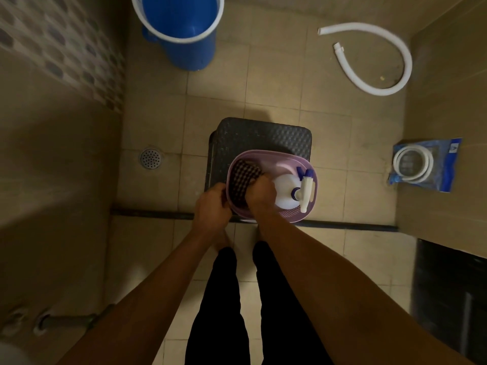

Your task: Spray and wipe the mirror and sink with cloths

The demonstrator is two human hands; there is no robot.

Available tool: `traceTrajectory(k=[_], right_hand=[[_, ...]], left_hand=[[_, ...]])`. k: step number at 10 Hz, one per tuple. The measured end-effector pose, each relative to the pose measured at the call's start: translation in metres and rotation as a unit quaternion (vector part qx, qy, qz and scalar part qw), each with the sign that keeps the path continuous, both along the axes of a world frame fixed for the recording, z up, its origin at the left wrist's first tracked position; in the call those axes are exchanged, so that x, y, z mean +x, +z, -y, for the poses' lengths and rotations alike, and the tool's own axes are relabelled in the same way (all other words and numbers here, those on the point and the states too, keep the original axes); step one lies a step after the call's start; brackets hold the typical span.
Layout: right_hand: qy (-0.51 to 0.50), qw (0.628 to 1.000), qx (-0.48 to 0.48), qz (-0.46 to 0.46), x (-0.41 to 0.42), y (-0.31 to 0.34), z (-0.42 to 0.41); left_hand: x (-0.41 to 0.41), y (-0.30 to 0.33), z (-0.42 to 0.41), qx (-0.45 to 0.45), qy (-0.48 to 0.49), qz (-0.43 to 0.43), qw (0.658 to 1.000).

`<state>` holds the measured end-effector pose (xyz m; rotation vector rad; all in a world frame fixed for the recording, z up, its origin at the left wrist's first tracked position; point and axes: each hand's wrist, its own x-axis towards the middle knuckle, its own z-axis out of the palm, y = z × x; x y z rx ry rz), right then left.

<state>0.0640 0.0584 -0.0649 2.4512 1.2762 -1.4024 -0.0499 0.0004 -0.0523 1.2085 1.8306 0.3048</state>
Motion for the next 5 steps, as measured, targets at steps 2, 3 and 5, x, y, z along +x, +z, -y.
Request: traceTrajectory(k=[2,3,5], right_hand=[[0.058,0.998,0.037,0.009,0.001,0.016,0.011],[-0.071,0.985,0.154,-0.024,0.003,0.037,0.029],[0.223,0.958,0.182,0.007,0.031,0.049,0.077]], left_hand=[[0.000,0.005,0.005,0.009,-0.019,-0.019,1.000],[-0.002,0.013,0.014,-0.007,-0.034,-0.028,0.999],[-0.010,0.040,0.045,0.020,-0.102,-0.143,0.984]])
